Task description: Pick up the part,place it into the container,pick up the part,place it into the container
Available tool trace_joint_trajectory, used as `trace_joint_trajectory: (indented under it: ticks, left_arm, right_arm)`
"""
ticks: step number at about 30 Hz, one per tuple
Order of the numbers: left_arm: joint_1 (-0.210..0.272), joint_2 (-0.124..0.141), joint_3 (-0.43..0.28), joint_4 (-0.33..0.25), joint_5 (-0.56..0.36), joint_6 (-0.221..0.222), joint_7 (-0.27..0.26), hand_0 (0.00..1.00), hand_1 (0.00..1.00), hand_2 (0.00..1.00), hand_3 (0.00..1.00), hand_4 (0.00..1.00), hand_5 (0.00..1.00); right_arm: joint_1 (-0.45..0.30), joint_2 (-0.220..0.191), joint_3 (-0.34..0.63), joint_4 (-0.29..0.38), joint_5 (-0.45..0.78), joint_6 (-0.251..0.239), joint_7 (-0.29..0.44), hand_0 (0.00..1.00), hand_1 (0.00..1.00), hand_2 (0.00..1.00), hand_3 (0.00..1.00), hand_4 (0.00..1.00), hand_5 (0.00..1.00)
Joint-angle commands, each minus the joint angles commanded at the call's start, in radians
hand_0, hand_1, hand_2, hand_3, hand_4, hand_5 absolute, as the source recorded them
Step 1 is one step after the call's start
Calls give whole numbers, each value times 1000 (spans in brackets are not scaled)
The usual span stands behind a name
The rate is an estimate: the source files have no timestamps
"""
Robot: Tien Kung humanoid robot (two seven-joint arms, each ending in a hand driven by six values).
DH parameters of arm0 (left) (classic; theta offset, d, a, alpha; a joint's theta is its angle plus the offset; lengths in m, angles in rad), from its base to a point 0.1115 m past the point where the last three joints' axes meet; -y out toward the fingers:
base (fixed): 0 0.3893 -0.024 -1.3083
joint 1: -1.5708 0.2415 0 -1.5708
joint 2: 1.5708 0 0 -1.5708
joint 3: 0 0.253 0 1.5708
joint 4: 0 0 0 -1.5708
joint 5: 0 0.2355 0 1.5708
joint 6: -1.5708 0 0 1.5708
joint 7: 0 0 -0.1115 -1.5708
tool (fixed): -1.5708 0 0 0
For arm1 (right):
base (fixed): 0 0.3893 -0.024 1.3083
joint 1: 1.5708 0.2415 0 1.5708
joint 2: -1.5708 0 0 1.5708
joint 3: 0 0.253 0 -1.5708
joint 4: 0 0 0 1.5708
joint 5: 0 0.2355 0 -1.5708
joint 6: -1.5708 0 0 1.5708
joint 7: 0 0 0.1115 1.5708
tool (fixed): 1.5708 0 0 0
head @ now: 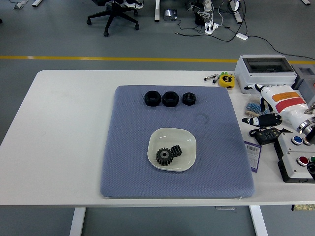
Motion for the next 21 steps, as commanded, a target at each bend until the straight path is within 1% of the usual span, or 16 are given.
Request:
trace_joint_trajectory:
  ticks: [5,6,9,11,12,15,17,18,21]
  left_arm:
    - [4,1,-8,0,13,-1,2,679,658,640,552,618,583]
    - [6,2,-10,1,13,-1,1,679,658,641,553,618,582]
    - [12,3,-19,2,22,-1,3,679,658,641,553,618,582]
    - [13,5,-25,3,33,-2,4,679,658,641,553,618,582]
    - [14,5,-26,3,36,-3,4,679,657,641,553,617,581]
    - [14,8,-31,3,47,-5,6,679,657,641,553,617,581]
    - [14,10,-33,3,51,-6,7,679,657,641,553,617,581]
    - [14,11,-34,2,53,-7,8,679,656,639,553,616,580]
    - [15,13,-37,2,60,-8,9,679,656,639,553,616,580]
  right_arm:
    - [-24,6,0,-4,0,5,37,709,709,810,905,998,257]
    - [-27,8,-3,-5,0,12,45,869,812,882,945,998,188]
    - [-25,12,-18,-7,0,31,65,869,812,882,945,998,188]
    - [-20,7,-34,-1,0,40,81,869,812,882,945,998,188]
    - [-18,4,-37,1,0,42,84,985,890,923,969,998,108]
    - [-12,-6,-41,8,0,44,96,985,890,923,969,998,108]
    - [-10,-11,-41,10,9,38,107,985,890,923,969,998,108]
    - [-8,-16,-42,11,18,29,118,979,897,918,955,934,17]
    - [-4,-23,-43,12,22,22,130,979,897,918,955,934,17]
